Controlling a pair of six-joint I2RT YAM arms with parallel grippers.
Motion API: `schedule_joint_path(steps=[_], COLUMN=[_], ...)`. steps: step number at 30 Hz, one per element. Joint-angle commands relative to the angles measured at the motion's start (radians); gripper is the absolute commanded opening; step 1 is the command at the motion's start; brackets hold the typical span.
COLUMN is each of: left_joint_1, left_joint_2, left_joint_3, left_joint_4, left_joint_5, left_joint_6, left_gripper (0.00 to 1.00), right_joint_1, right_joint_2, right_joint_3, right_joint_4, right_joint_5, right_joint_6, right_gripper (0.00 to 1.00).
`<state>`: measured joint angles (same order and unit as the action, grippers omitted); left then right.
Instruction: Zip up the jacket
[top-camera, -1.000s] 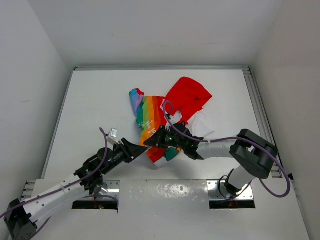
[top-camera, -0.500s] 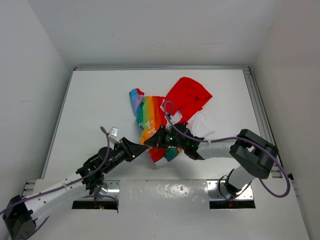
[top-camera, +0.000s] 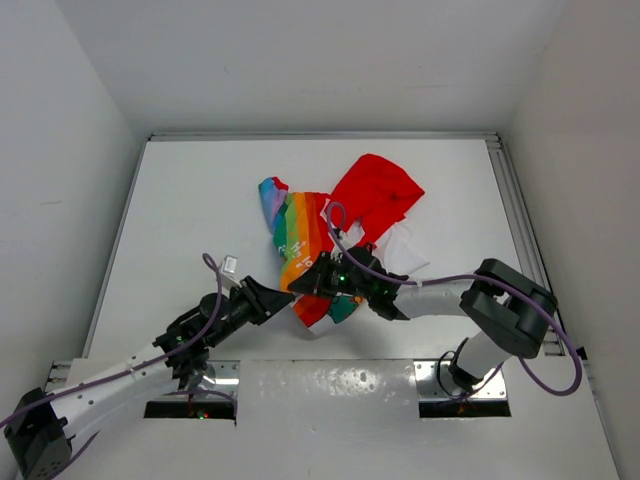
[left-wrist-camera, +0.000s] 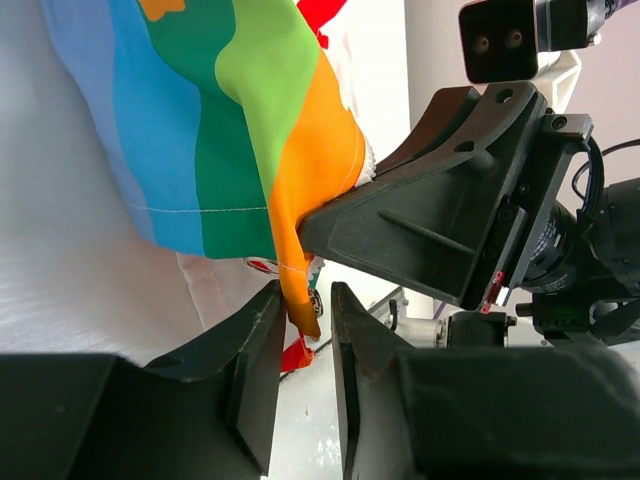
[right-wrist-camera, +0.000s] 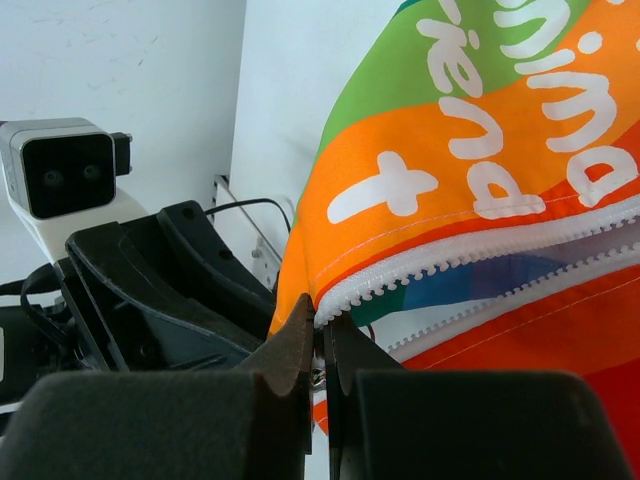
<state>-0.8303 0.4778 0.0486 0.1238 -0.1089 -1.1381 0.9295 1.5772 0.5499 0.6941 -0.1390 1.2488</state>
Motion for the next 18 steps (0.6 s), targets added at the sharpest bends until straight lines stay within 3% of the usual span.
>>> schedule_joint_path(steps=[1,9,10,11,13,18], left_joint_1=[-0.006,-0.006,-0.006,-0.006,-0.006,-0.006], left_joint_2=[-0.013,-0.039,-0.038,-0.030,-0.022,-0.022], left_joint_3=[-0.107,-0.110,-0.110,-0.112,-0.113,-0.110], left_joint_4=[0.025,0.002,0.002,0.004,0.002,-0.030], left_joint_5=[-0.008,-0.025,-0.025,-0.023,-0.025,-0.014], left_joint_6=[-0.014,-0.026,-0.026,-0.026,-0.029,-0.031], left_gripper=[0.22,0.20,0.17,0.06,0.00,0.00], right_joint_1=[-0.001,0.000,-0.001,-0.001,0.000,0.002], right_joint_2=[-0.036,-0.042,-0.040,-0.040,-0.040,-0.042], right_joint_3=[0.001,-0.010,-0.010,-0.010,-0.007,0.007], right_joint_4=[0.028,0.021,0.021,0.019,0.019,0.010], right_joint_5=[0.016,0.041,0.042,0.042,0.042,0.050], right_joint_6=[-0.025,-0.037,-0.037,-0.038,-0.042,-0.057], right_gripper=[0.00,0.00,0.00,0.00,0.00,0.00])
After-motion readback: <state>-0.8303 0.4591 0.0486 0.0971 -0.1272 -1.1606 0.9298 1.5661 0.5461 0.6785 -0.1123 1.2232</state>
